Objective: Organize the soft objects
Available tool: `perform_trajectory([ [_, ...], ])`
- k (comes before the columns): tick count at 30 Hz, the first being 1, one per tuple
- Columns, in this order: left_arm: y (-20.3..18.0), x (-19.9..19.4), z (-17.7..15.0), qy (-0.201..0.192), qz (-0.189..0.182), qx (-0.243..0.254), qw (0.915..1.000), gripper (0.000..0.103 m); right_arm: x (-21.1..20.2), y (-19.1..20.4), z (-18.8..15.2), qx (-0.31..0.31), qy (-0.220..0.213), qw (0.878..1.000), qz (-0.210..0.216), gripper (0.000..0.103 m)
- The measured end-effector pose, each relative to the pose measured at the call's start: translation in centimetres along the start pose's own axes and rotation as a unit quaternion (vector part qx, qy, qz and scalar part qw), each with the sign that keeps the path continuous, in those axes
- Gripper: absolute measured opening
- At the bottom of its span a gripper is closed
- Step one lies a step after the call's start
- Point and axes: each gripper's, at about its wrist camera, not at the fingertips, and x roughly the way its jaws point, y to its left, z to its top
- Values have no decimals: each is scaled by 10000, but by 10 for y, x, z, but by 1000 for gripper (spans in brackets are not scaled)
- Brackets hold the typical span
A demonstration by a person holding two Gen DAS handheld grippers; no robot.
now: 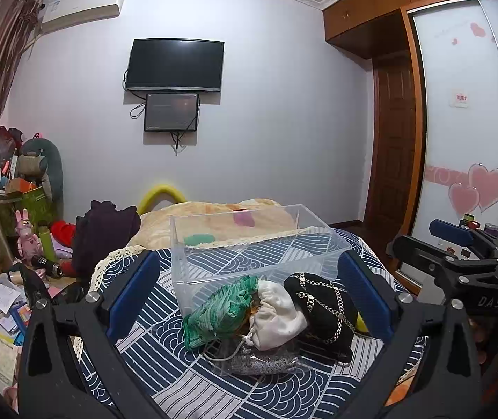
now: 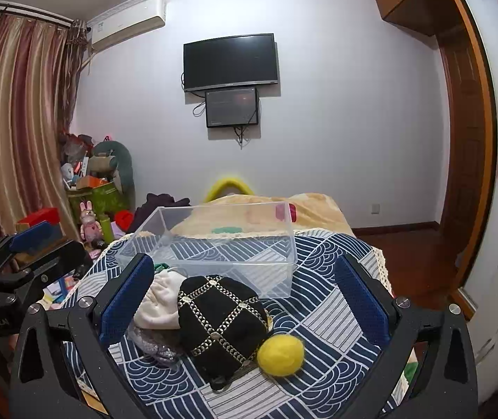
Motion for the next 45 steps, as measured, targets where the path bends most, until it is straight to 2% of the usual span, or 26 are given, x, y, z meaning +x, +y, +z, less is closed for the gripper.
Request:
perform_trajectory([
  [18, -3, 1, 1, 60, -88, 21, 9999, 103, 0, 8, 0, -16, 2, 10000, 41, 103],
  [27, 1, 15, -4, 224, -87, 16, 9997, 102, 13, 2, -8, 37, 227, 9997, 108, 103],
  [29, 5, 20, -8, 296, -95, -13, 9995, 91, 19, -3, -14, 90, 356, 9993, 66, 99],
  [30, 7, 23, -10, 343, -88, -35, 9994, 81, 20, -5, -15, 109, 406, 9991, 55, 95],
  [36, 21, 52, -23, 792, 40, -270, 9965, 74, 41, -26, -41, 368, 1087, 9934, -26, 77],
  [40, 27, 70, -35, 1020, 111, -314, 9942, 62, 52, -36, -60, 444, 1552, 9869, -76, 67],
  [42, 28, 78, -41, 1151, 121, -317, 9928, 60, 58, -40, -67, 472, 1753, 9834, -79, 64],
  [45, 31, 86, -48, 1302, 85, -363, 9908, 52, 63, -41, -73, 498, 1962, 9793, -28, 52],
])
